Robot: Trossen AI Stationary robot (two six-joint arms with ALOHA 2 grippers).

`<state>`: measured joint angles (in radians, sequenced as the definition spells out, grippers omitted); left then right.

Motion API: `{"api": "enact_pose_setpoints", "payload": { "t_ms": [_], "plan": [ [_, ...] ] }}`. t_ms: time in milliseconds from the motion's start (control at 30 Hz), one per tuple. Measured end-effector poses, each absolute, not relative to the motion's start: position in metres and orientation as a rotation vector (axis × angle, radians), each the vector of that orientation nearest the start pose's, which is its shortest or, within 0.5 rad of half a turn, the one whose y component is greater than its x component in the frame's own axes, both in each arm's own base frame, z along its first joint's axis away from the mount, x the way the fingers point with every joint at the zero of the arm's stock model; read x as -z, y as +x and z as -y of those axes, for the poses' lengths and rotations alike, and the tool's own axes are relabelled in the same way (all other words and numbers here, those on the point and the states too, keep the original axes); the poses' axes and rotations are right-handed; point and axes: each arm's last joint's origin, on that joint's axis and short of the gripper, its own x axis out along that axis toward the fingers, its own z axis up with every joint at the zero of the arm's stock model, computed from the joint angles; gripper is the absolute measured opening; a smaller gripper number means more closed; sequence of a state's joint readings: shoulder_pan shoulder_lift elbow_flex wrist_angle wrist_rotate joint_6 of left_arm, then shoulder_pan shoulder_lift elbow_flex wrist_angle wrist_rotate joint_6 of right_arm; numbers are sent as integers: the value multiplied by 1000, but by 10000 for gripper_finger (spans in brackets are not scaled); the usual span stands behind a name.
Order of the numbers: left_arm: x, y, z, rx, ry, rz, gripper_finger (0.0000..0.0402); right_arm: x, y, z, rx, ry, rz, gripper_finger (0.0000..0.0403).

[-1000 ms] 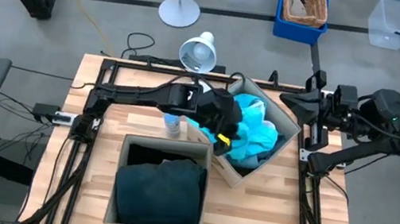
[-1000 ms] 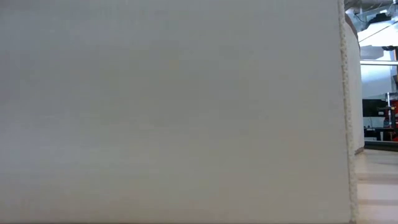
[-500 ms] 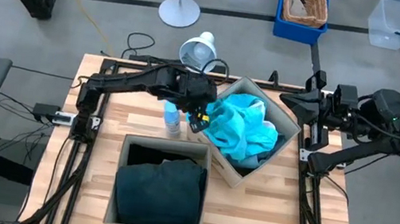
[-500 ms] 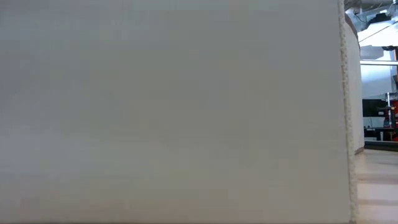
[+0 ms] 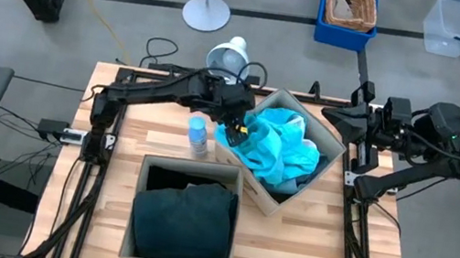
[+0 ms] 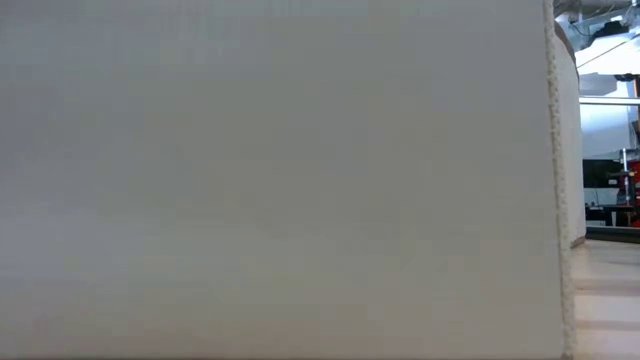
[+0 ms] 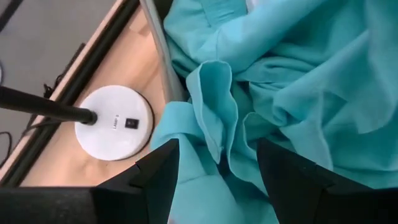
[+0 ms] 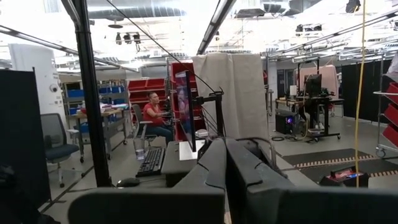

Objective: Sort clothes
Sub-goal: Put the blue shorts into the top laundry bin

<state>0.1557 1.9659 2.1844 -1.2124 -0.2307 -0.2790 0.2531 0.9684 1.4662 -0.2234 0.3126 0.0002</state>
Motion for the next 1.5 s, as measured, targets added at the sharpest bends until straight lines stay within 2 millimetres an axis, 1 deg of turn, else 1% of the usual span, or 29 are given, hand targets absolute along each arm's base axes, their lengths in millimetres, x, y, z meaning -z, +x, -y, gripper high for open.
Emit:
{"api": "enact_pose_setpoints", "payload": {
  "t_ms": [167, 333, 400, 467, 533, 667, 767, 800, 833, 1033, 1300, 1500],
  "plan": [
    [-363, 400, -71, -523, -218, -943, 209, -517, 146, -29, 59, 77, 264, 15],
    [-346, 403, -71, -498, -204, -984, 209, -517, 146, -29, 59, 77, 263, 15],
    [-339, 405, -71, -504, -208, -989, 203, -517, 146, -29, 59, 77, 264, 15],
    [-337, 404, -71, -517, -217, -992, 188, -517, 146, -29, 59, 77, 263, 15],
    [-338, 405, -71, -519, -215, -984, 163, -517, 146, -29, 59, 77, 263, 15],
    [-339, 407, -70, -518, -209, -967, 92, -517, 146, -29, 59, 76, 264, 15],
    [-343, 406, -70, -518, -211, -955, 32, -517, 146, -29, 59, 76, 263, 15],
    [-345, 406, -69, -516, -212, -948, 17, -517, 146, -29, 59, 76, 263, 15],
    [-348, 406, -69, -514, -213, -940, 10, -517, 146, -29, 59, 76, 263, 15],
    [-369, 406, -69, -496, -219, -869, 7, -516, 146, -29, 59, 76, 263, 15],
    [-391, 403, -68, -491, -220, -789, 5, -517, 146, -29, 59, 77, 263, 15],
    [-399, 402, -67, -486, -224, -764, 5, -517, 146, -29, 59, 79, 263, 15]
  ]
}}
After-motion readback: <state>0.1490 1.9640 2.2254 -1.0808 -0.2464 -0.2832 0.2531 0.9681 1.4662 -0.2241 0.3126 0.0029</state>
